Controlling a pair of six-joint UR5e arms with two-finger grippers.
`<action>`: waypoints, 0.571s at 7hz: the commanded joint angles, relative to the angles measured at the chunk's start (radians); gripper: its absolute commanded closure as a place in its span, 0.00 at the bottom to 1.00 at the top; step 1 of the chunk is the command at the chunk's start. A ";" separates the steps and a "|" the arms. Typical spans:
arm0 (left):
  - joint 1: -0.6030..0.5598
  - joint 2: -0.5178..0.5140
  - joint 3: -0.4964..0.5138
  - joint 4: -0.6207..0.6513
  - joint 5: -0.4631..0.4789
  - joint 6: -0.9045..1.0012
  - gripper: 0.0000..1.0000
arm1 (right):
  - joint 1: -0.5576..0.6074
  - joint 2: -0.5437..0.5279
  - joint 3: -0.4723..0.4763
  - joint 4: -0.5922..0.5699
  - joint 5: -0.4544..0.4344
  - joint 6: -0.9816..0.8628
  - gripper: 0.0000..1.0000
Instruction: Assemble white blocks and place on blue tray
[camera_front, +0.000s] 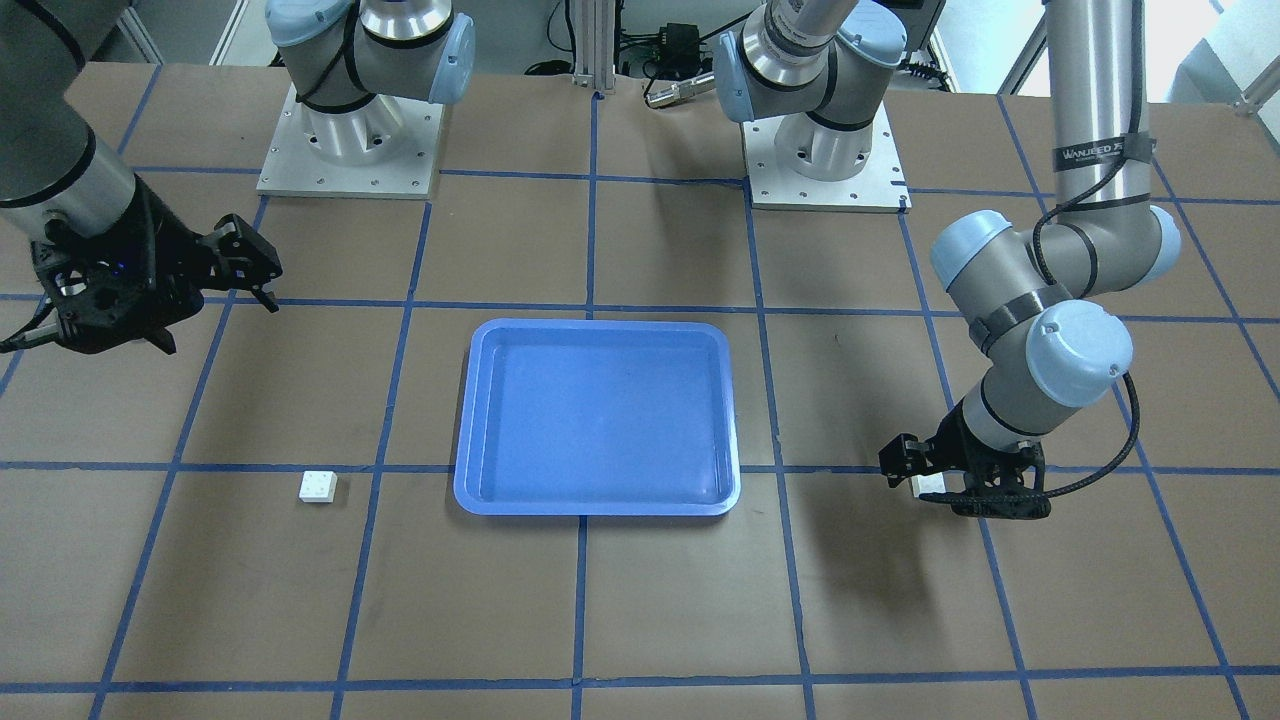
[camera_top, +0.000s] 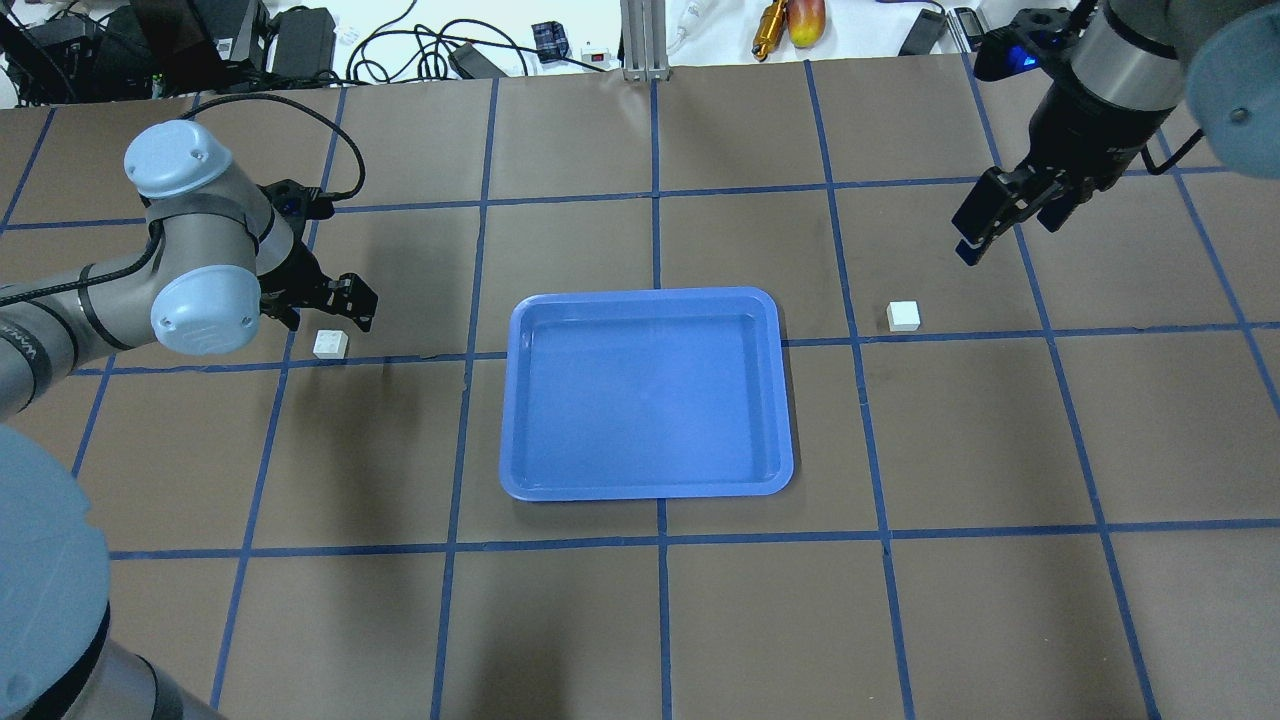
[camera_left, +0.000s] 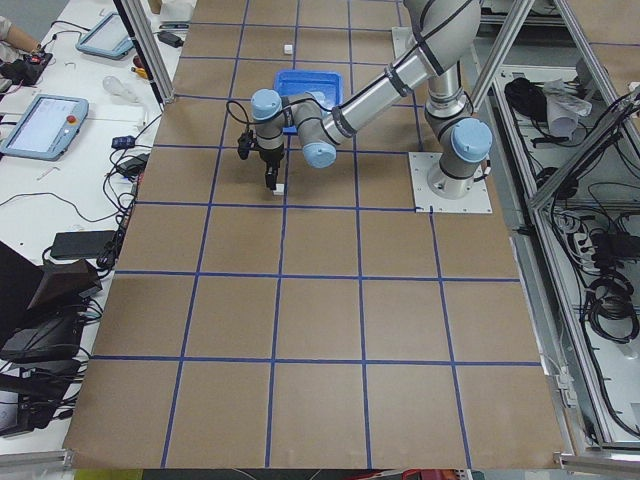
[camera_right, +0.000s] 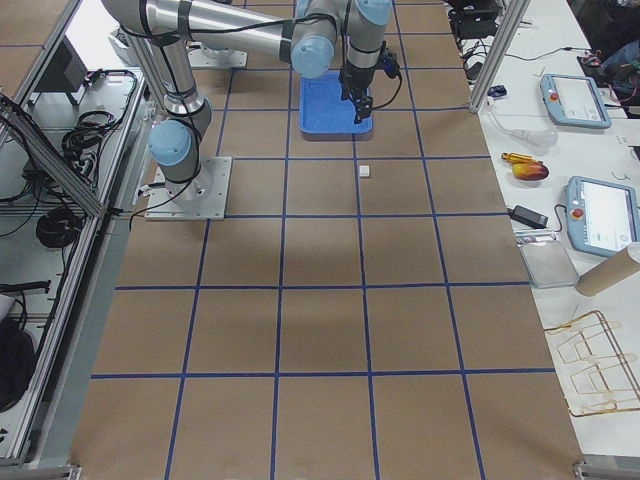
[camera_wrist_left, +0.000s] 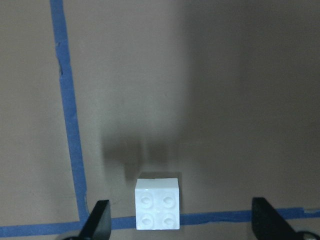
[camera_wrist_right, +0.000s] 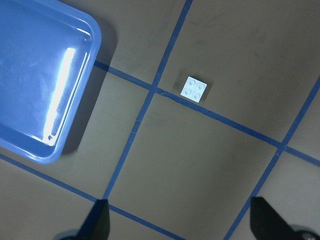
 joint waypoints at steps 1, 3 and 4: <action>0.032 -0.012 -0.009 0.017 -0.006 0.026 0.05 | -0.055 0.055 0.000 -0.054 0.042 -0.281 0.00; 0.032 -0.024 -0.011 0.012 -0.014 0.022 0.14 | -0.114 0.097 0.000 -0.067 0.106 -0.542 0.00; 0.034 -0.024 -0.011 0.014 -0.003 0.025 0.28 | -0.157 0.142 0.000 -0.068 0.145 -0.669 0.00</action>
